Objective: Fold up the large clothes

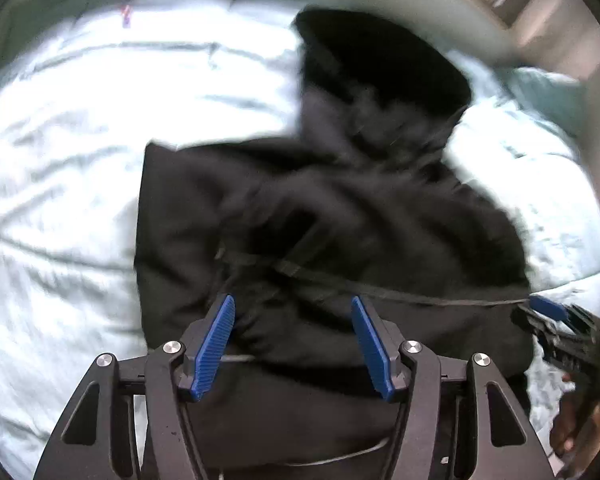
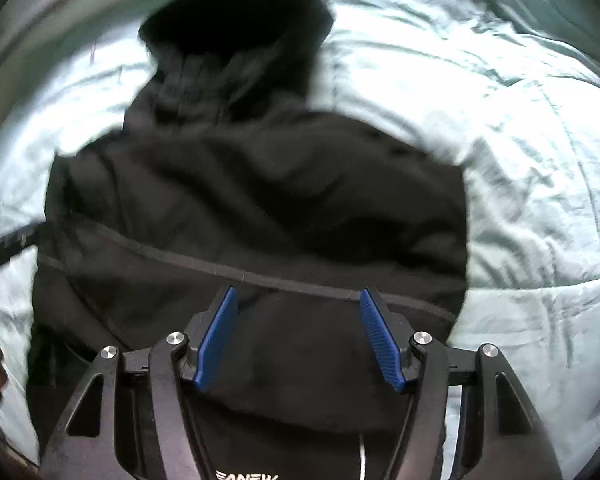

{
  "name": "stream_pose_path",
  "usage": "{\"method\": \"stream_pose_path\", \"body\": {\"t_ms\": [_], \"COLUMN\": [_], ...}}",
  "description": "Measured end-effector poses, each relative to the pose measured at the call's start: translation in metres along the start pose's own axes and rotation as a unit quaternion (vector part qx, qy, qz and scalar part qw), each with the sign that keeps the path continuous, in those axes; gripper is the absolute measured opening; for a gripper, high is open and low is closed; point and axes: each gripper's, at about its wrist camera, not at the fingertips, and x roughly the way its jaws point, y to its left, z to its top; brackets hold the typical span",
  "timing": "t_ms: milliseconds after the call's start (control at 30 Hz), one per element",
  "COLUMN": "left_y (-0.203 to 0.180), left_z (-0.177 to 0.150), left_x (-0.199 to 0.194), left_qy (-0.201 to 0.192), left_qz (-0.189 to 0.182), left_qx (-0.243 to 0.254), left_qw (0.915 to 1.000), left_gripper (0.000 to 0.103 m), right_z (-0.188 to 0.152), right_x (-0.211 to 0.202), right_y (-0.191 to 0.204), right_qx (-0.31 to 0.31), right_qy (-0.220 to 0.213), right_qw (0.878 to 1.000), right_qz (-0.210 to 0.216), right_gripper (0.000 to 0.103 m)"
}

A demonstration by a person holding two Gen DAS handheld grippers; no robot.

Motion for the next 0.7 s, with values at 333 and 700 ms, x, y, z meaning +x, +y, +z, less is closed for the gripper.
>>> {"method": "stream_pose_path", "body": {"t_ms": [333,700], "left_y": [0.014,-0.028], "left_z": [-0.011,-0.008], "left_x": [0.049,-0.017], "left_qy": [0.037,-0.019], "left_qz": [0.012,0.015], "left_qx": [-0.024,0.057], "left_qw": [0.9990,0.9981], "left_gripper": [0.063,0.063], "right_z": [-0.008,-0.001], "right_x": [0.057,0.007], "right_y": [0.017,0.001], "right_qx": [0.000,0.012], "right_qy": [0.063,0.027], "right_qw": [0.997,1.000], "right_qz": [-0.032,0.010], "right_gripper": [0.066,0.061]}}
